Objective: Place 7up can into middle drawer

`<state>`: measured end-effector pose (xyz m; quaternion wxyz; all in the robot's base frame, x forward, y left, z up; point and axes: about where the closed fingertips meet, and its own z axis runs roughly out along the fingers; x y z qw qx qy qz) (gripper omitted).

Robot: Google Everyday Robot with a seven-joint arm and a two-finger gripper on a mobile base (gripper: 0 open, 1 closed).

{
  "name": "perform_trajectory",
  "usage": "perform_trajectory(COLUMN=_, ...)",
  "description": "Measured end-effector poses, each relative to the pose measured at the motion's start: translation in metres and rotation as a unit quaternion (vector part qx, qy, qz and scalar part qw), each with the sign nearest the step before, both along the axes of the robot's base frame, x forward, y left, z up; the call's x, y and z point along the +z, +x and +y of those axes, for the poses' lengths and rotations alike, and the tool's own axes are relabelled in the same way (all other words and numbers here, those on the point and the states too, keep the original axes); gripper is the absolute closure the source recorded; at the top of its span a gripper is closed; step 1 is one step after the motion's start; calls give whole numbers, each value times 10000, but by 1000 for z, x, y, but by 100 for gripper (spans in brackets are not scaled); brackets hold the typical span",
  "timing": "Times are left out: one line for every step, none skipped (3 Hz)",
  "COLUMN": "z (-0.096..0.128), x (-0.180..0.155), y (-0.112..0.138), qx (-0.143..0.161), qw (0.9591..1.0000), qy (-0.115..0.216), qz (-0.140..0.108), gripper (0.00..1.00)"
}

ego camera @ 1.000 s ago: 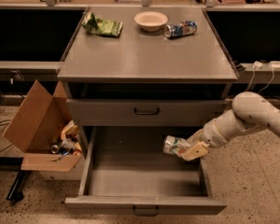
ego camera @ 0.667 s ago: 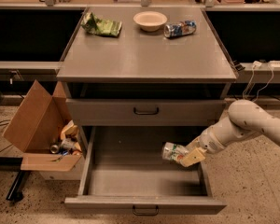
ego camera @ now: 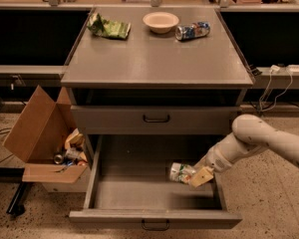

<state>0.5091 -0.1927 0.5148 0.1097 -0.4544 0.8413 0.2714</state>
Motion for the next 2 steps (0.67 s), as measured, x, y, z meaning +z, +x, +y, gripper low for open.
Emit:
perform_trajectory(z=6, x=-39, y=-15, qx=62, qw=9993, qy=-148, qz=340, gripper=100)
perform_trajectory(z=4, x=-64, y=-18, qx=41, qw=9987, qy=-169, qz=476, gripper=87)
